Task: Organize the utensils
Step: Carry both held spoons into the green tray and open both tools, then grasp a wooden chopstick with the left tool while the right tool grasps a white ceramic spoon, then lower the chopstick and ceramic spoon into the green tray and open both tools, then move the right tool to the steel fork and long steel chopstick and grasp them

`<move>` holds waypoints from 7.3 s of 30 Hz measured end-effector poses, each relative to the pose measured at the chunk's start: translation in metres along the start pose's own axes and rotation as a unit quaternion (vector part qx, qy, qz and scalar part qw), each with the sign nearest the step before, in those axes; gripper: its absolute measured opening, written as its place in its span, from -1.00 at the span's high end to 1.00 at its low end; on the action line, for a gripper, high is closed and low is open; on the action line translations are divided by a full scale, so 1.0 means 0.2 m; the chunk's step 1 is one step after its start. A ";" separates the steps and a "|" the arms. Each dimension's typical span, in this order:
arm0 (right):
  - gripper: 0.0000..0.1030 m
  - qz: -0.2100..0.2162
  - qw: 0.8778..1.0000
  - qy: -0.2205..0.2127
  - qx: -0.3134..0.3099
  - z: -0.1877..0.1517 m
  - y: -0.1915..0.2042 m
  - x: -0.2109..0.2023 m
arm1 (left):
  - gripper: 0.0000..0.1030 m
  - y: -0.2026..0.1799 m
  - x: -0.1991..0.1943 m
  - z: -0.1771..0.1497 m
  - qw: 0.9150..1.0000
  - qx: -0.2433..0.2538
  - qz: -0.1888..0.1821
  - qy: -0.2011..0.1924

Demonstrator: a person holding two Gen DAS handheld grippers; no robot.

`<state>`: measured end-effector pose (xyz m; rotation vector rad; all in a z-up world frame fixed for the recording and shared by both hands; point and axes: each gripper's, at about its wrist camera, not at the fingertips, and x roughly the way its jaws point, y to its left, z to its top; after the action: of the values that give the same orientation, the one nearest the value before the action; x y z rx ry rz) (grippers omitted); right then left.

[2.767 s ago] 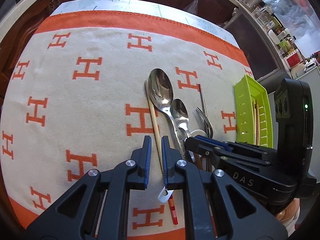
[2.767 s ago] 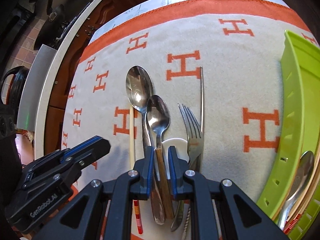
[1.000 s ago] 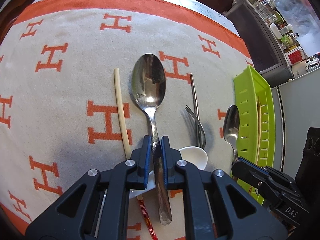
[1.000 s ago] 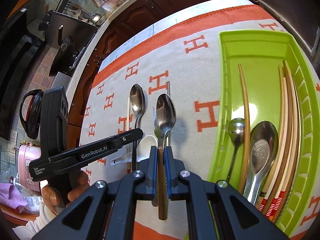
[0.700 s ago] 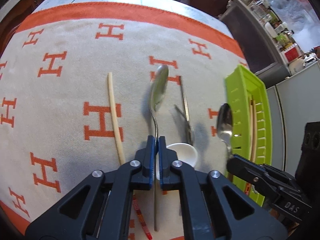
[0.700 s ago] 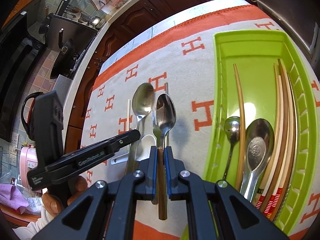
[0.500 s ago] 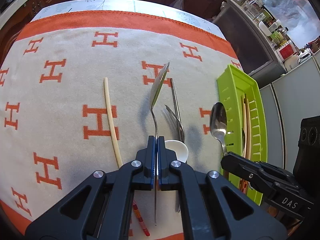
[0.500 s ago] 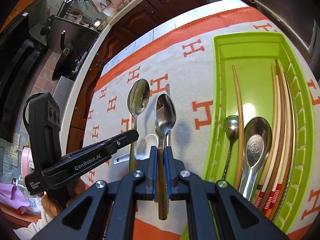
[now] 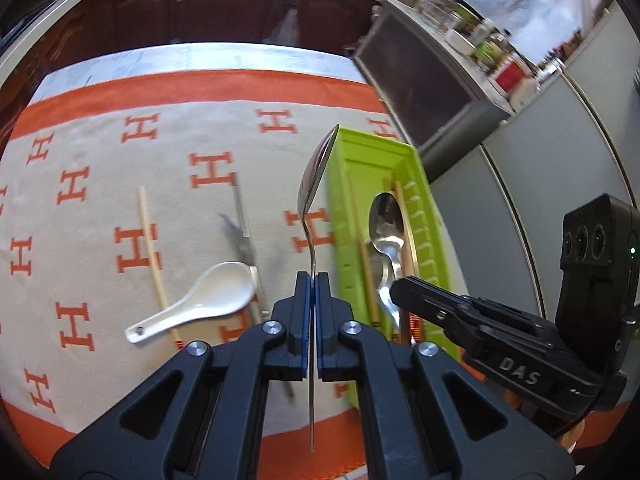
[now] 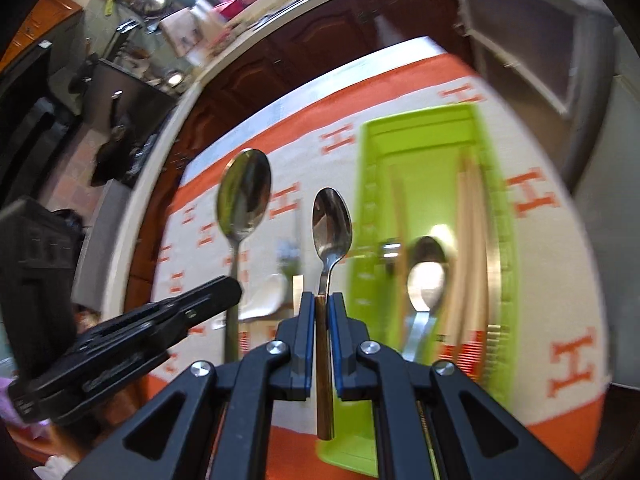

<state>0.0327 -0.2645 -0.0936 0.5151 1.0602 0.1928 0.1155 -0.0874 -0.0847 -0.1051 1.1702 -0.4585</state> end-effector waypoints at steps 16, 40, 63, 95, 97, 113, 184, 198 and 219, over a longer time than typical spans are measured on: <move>0.85 -0.085 0.994 -0.015 0.060 -0.05 -0.28 -0.10 | 1.00 -0.44 0.31 -0.02 0.997 0.063 -0.011 0.053; 0.84 -0.086 0.995 -0.008 0.050 -0.08 -0.20 -0.07 | 0.89 -0.29 0.13 -0.10 0.996 0.070 0.051 0.030; 0.85 -0.080 0.997 0.013 -0.013 -0.11 0.09 0.01 | 0.89 -0.01 -0.14 -0.17 0.993 0.047 0.109 -0.022; 0.85 -0.018 0.990 0.137 -0.021 0.11 0.27 0.59 | 0.88 0.64 0.21 0.04 0.993 -0.041 0.089 0.061; 0.85 -0.016 0.990 0.142 -0.016 0.10 0.27 0.62 | 0.88 0.62 0.23 0.04 0.993 -0.036 0.086 0.066; 0.94 -0.013 0.994 0.096 -0.058 0.07 0.33 0.57 | 0.88 0.60 0.28 -0.05 0.994 -0.034 0.053 0.090; 0.90 -0.140 0.982 -0.005 -0.127 0.11 -0.10 -0.04 | 0.93 -0.26 0.44 0.03 0.999 0.031 0.004 0.037; 0.83 -0.100 0.993 -0.004 -0.063 0.13 -0.15 -0.02 | 0.46 -0.22 0.32 0.00 0.998 0.034 0.022 0.040; 0.83 -0.080 0.995 0.004 -0.066 -0.01 -0.04 -0.07 | 0.39 -0.14 0.02 -0.13 0.996 0.044 0.081 -0.011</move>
<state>0.0247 -0.2764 -0.0877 0.3094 1.0839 0.1218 0.0852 -0.1098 -0.0898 0.0608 1.1250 -0.3647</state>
